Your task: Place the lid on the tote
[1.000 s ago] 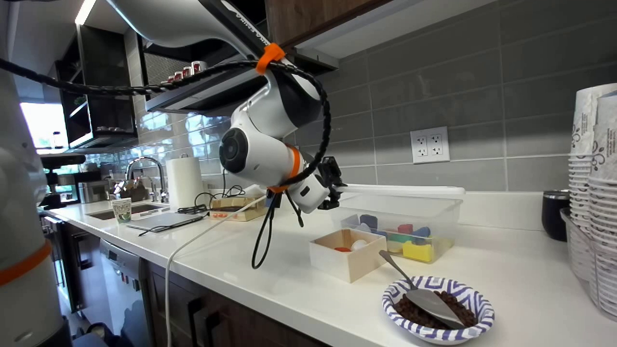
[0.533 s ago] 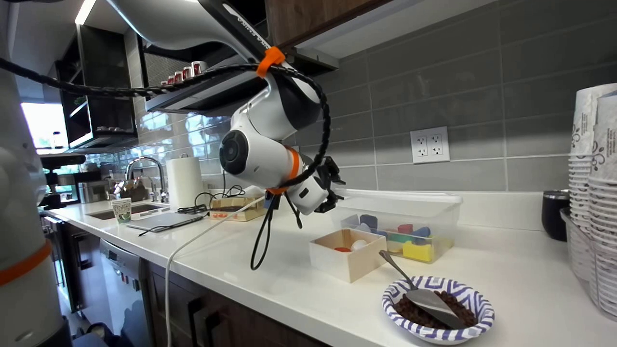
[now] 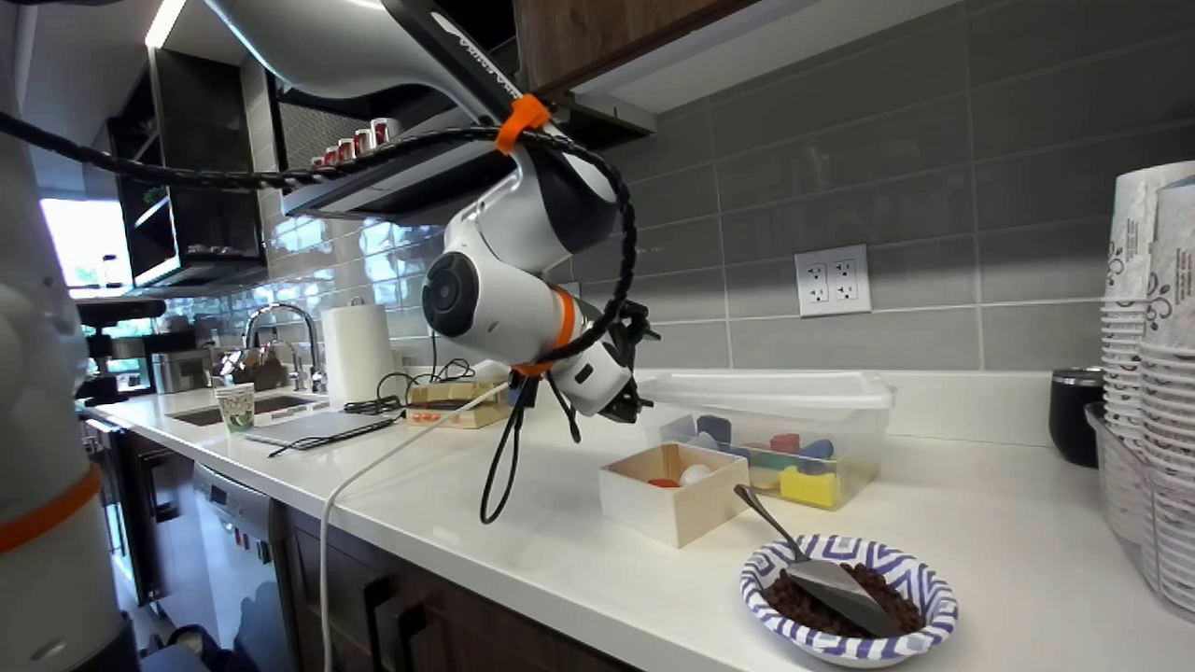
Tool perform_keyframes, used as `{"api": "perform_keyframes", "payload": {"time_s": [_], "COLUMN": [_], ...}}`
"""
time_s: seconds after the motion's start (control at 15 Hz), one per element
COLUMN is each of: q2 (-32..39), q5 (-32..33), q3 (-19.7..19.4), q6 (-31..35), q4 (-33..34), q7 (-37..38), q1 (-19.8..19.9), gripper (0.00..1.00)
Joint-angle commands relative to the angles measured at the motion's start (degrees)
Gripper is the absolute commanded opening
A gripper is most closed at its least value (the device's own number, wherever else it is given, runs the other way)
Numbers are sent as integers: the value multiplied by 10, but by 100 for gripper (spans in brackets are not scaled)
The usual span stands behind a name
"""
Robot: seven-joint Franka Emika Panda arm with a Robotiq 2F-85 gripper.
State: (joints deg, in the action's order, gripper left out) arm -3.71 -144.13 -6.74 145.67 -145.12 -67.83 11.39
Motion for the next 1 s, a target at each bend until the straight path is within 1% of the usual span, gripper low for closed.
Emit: {"api": "perform_keyframes", "payload": {"time_s": [0.0,0.27,0.47,0.53,0.93], "q2": [-15,-47,-70,-77,-108], "q5": [3,2,3,0,0], "q3": [10,18,30,43,84], "q6": [52,105,131,137,180], "q4": [-7,-11,-16,-17,-13], "q7": [-6,-10,-3,-5,-4], "q1": [-13,-14,-14,-4,13], "gripper": [100,100,100,100,100]}}
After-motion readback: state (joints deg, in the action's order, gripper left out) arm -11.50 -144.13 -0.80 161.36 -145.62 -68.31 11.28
